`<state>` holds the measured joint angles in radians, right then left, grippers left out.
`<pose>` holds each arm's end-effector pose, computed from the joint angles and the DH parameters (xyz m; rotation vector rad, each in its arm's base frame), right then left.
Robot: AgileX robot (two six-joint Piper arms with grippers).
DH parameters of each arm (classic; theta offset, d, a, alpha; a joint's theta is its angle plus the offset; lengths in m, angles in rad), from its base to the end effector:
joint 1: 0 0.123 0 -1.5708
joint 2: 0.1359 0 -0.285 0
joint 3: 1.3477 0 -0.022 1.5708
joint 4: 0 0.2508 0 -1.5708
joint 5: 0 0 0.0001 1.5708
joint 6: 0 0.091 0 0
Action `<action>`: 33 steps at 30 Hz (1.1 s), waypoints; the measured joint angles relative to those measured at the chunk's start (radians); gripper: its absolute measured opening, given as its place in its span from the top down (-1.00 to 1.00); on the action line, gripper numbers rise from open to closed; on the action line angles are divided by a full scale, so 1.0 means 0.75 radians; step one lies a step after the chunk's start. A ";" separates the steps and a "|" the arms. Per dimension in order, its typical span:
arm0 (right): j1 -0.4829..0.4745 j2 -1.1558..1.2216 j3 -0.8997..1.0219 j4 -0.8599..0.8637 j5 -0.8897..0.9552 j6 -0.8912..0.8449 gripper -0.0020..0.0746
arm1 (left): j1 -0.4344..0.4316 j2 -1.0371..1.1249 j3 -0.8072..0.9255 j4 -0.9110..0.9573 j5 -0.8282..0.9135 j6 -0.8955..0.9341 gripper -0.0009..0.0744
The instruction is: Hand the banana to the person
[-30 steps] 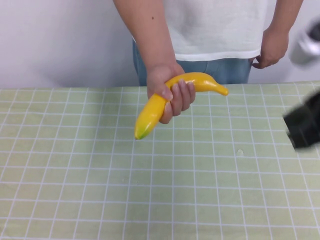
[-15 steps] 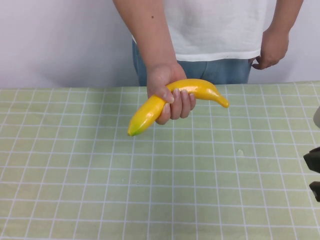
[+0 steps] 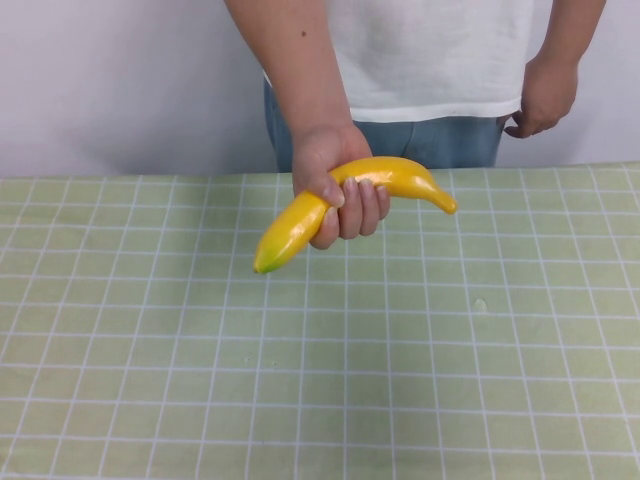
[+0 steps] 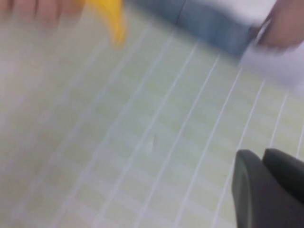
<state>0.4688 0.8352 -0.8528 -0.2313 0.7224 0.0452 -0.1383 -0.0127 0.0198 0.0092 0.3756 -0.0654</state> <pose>0.1492 0.0601 0.3552 -0.5556 2.0948 0.0291 0.0520 -0.0069 0.1734 0.0737 1.8669 -0.1317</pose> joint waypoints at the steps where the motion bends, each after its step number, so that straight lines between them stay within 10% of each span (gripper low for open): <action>1: -0.040 -0.043 0.044 0.022 -0.079 0.002 0.97 | 0.000 0.000 0.000 0.000 0.000 0.000 0.99; 16: -0.477 -0.845 1.114 0.280 -0.901 0.008 0.97 | 0.000 0.000 0.000 0.000 0.000 0.000 0.99; 33: -0.583 -1.130 1.176 0.249 -0.471 0.126 0.97 | 0.000 -0.001 0.000 0.006 0.000 0.000 0.99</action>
<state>0.0317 -0.0124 0.0290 -0.0449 0.3690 0.1394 -0.1383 -0.0132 0.0198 0.0137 0.3756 -0.0654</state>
